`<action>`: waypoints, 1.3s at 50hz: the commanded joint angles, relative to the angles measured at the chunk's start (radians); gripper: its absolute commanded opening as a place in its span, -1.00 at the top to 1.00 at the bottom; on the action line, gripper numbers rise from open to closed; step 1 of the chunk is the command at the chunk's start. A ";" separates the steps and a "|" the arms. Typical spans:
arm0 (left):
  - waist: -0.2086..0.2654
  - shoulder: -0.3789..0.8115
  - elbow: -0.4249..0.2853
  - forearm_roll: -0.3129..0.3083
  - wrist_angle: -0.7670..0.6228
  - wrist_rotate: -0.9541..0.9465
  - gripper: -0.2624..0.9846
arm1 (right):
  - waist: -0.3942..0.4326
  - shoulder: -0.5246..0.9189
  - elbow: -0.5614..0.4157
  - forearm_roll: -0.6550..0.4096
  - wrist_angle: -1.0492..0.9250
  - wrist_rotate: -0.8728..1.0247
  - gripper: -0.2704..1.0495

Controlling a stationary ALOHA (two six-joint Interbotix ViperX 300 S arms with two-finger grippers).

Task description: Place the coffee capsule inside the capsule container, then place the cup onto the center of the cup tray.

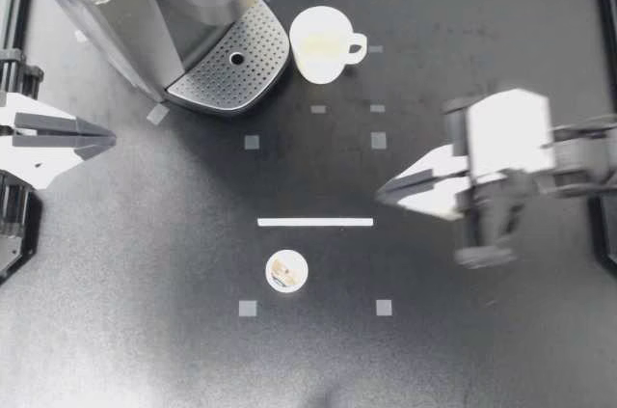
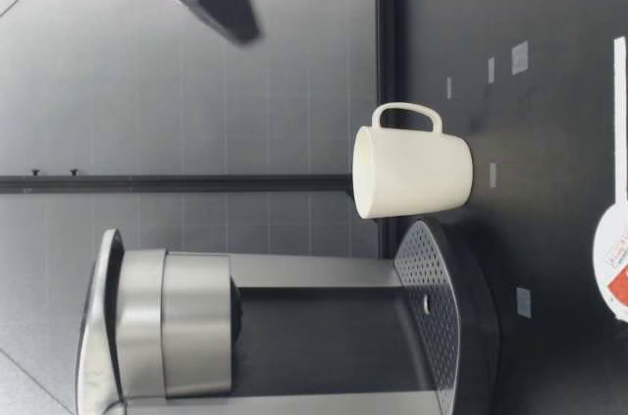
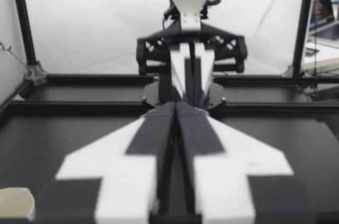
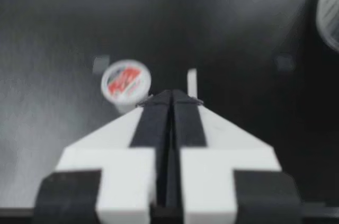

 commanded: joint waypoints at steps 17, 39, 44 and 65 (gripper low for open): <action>0.003 0.005 -0.009 0.003 -0.011 0.003 0.41 | 0.032 0.196 -0.187 0.031 0.267 0.000 -0.41; 0.002 0.005 0.008 0.002 -0.011 0.006 0.41 | 0.032 0.437 -0.360 0.063 0.454 0.011 -1.00; 0.003 0.005 0.009 0.002 -0.011 0.008 0.41 | 0.044 0.457 -0.374 0.064 0.434 0.005 -1.00; 0.002 0.002 0.015 0.002 -0.008 0.011 0.41 | 0.064 0.495 -0.385 0.064 0.310 0.005 -0.99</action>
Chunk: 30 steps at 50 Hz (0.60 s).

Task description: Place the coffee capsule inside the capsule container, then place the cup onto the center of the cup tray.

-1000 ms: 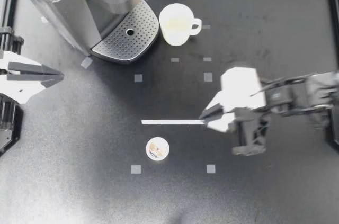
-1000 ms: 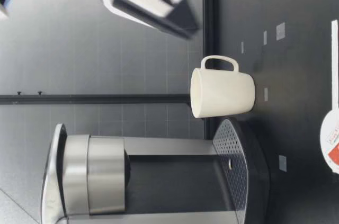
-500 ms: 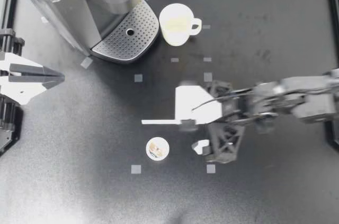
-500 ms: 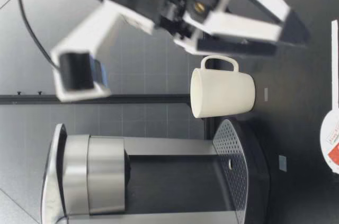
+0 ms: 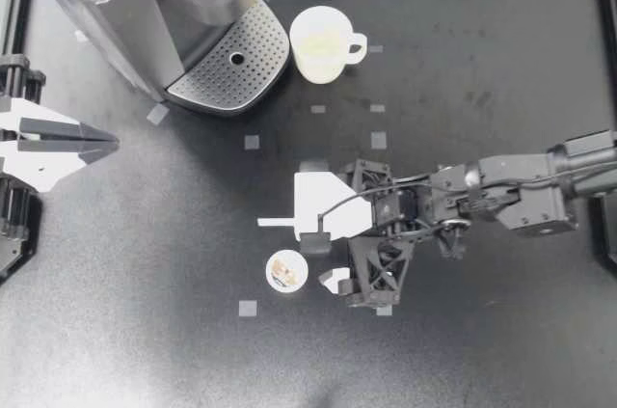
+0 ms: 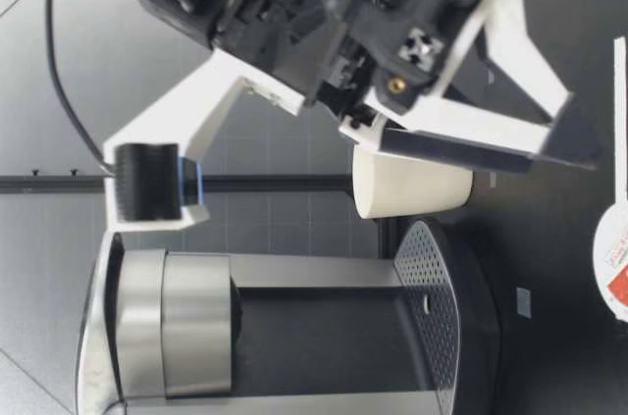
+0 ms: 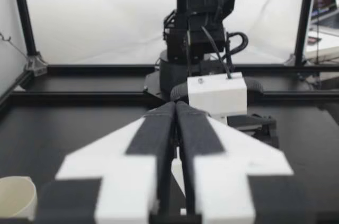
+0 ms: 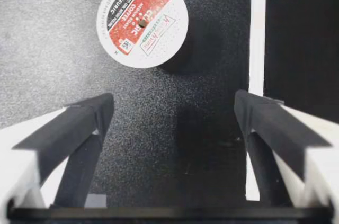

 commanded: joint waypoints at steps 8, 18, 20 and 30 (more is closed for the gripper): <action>0.002 0.000 -0.006 0.002 -0.008 0.000 0.41 | 0.026 0.015 -0.049 -0.002 -0.003 -0.005 -0.98; 0.003 0.000 -0.006 0.002 -0.008 0.000 0.41 | 0.034 0.052 -0.078 -0.005 -0.002 -0.008 -0.98; 0.002 0.000 -0.006 0.002 -0.008 0.000 0.41 | 0.034 0.060 -0.083 -0.005 -0.002 -0.009 -0.98; 0.002 -0.002 -0.006 0.002 -0.008 0.000 0.41 | 0.034 0.083 -0.103 -0.006 0.008 -0.023 -0.98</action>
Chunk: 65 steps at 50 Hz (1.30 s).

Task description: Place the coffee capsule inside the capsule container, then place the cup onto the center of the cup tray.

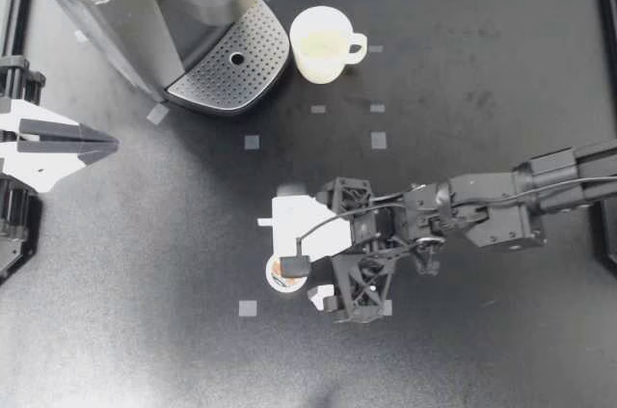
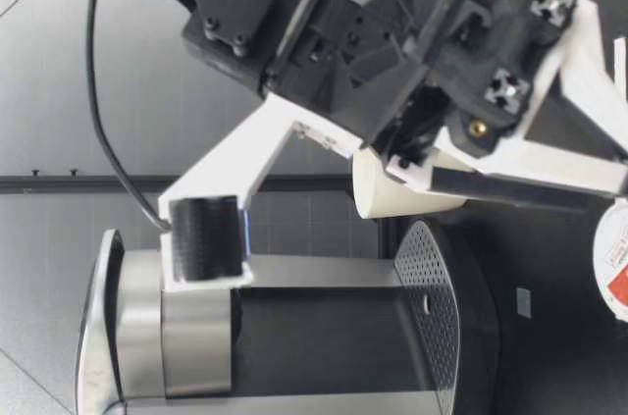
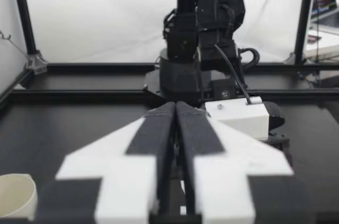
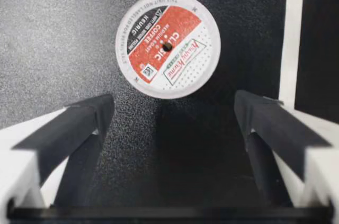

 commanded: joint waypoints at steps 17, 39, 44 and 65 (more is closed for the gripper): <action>0.000 -0.002 -0.012 0.000 -0.005 0.002 0.41 | 0.006 0.009 -0.052 -0.002 0.003 -0.005 -0.98; 0.002 -0.002 -0.011 0.000 -0.005 0.002 0.41 | 0.006 0.035 -0.089 -0.005 0.003 -0.014 -0.98; 0.000 -0.002 -0.011 0.000 -0.003 0.002 0.41 | 0.006 0.040 -0.098 -0.006 0.003 -0.023 -0.98; 0.002 -0.002 -0.009 0.000 -0.002 0.003 0.41 | 0.011 0.055 -0.115 -0.005 0.006 -0.029 -0.96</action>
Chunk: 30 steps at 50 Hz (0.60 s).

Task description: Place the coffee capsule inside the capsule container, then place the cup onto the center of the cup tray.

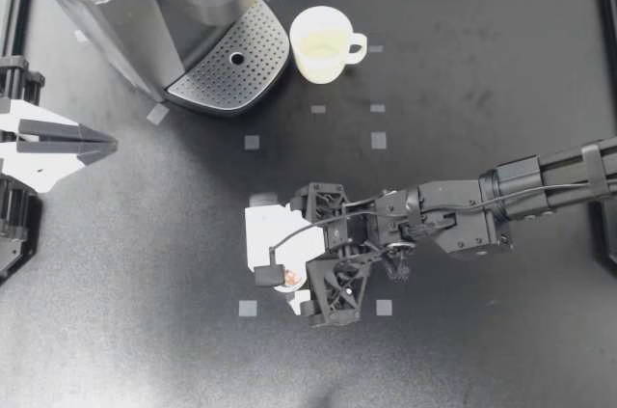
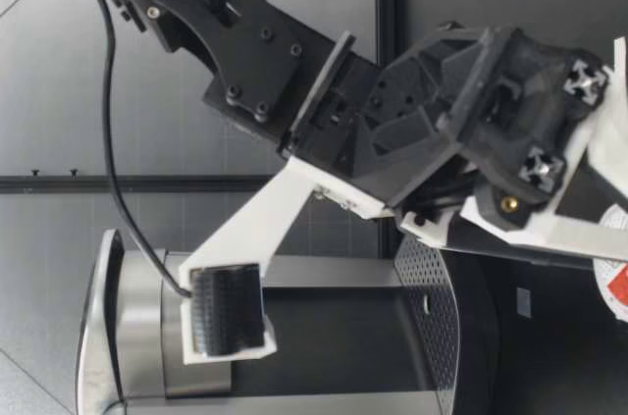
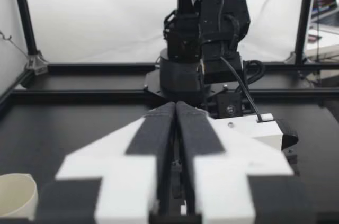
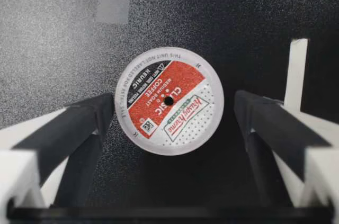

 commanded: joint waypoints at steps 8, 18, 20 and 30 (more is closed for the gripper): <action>0.002 0.005 -0.012 0.000 -0.005 0.002 0.41 | 0.006 -0.017 -0.023 0.000 -0.003 -0.002 -0.78; 0.003 0.003 -0.012 0.000 -0.005 0.000 0.41 | 0.006 -0.018 -0.023 -0.002 -0.009 0.000 -0.48; 0.003 0.003 -0.012 0.000 -0.005 0.000 0.41 | 0.006 -0.020 -0.023 0.000 -0.009 -0.002 -0.41; 0.003 0.003 -0.015 0.000 -0.005 0.000 0.41 | 0.008 -0.021 -0.023 -0.002 -0.009 0.000 -0.18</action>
